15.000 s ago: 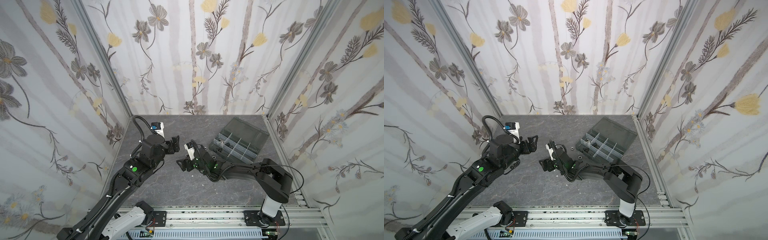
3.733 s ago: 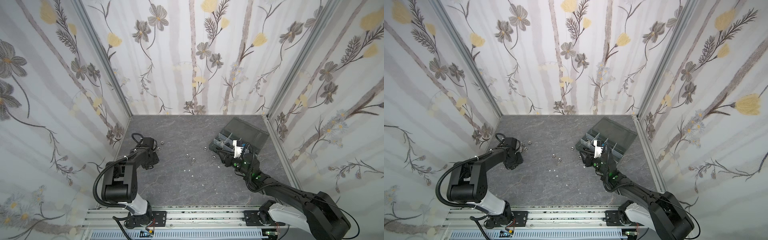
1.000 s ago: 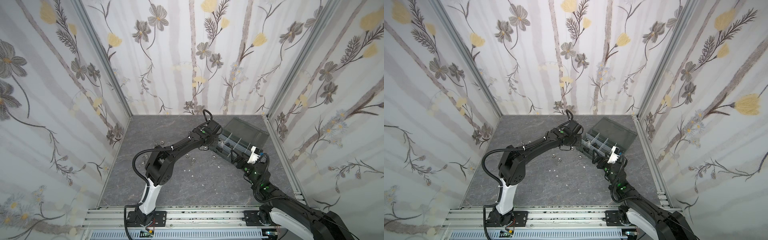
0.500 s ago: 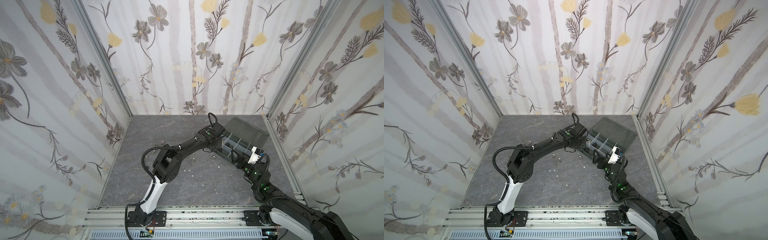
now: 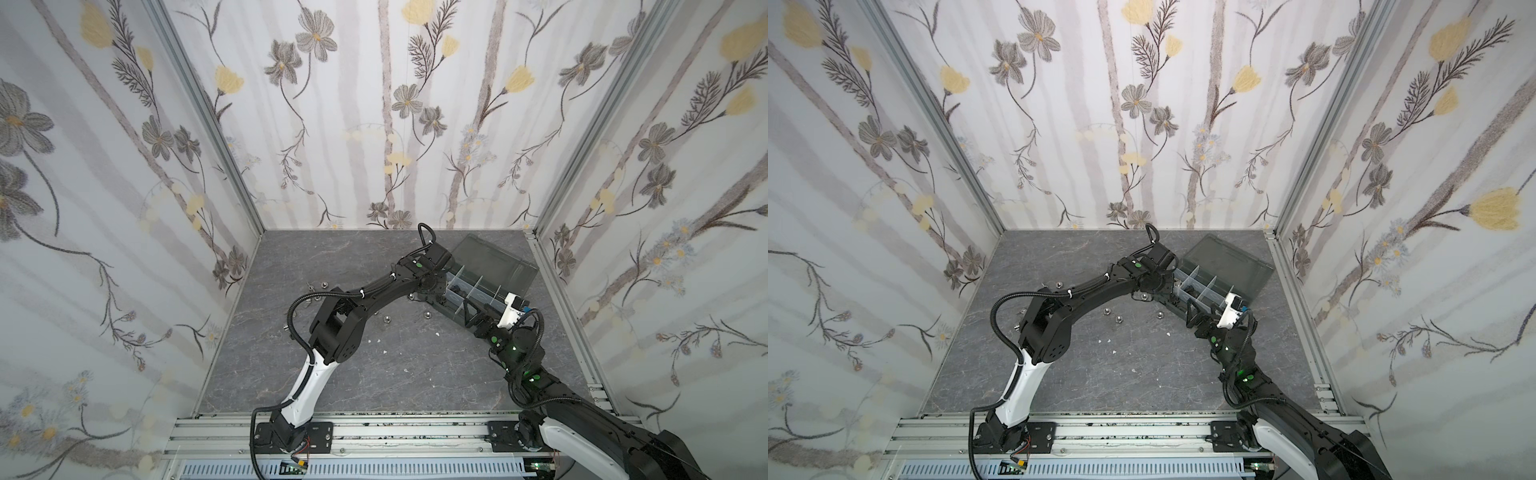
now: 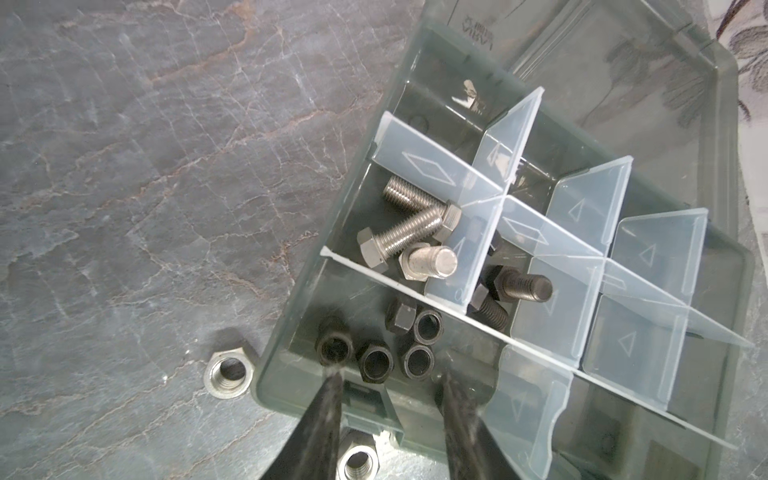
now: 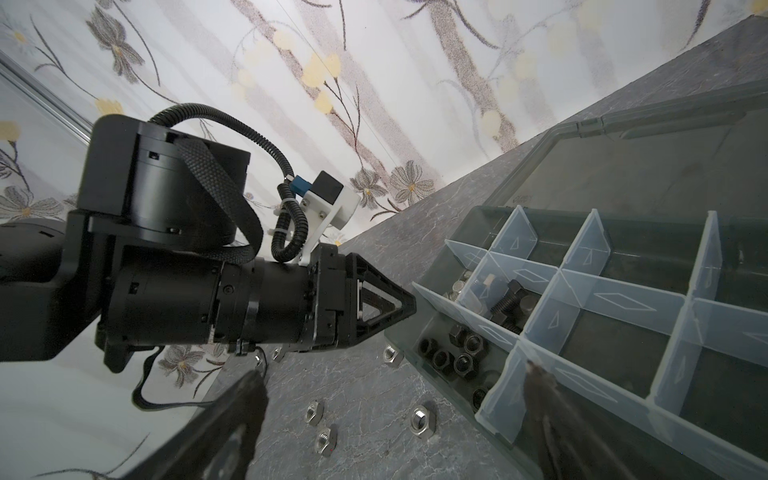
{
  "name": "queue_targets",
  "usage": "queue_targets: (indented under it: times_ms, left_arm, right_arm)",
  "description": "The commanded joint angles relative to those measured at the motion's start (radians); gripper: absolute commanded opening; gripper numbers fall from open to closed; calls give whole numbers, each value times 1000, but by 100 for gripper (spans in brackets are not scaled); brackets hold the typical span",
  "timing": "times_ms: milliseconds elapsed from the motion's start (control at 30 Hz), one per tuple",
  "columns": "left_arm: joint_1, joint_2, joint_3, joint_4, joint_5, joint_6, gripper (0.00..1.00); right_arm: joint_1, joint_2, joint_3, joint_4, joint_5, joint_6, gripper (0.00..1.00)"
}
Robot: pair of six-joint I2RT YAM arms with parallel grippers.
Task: Sort the screws and nuts into containers
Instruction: 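Open the left gripper to drop the nut into the compartment, then withdraw the left gripper while the right gripper reaches toward the wing nuts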
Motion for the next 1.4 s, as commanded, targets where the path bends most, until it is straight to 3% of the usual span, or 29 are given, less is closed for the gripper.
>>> queue_targets:
  times_ms: [0, 267, 667, 1067, 1367]
  left_arm:
    - [3, -50, -4, 12, -24, 21, 44]
    - [23, -306, -220, 89, -89, 44, 50]
    - [87, -792, -575, 249, -142, 74, 63]
    - [113, -1200, -759, 216, -186, 91, 69]
    - [117, -1355, -785, 102, -212, 83, 71]
  right_arm:
    - [4, 23, 19, 45, -46, -13, 95]
    - [51, 127, 109, 2, -91, -41, 92]
    - [327, 489, 358, -72, -114, -88, 88]
    - [507, 908, 750, -174, -210, -126, 86]
    - [584, 1145, 1043, -251, -229, -193, 84]
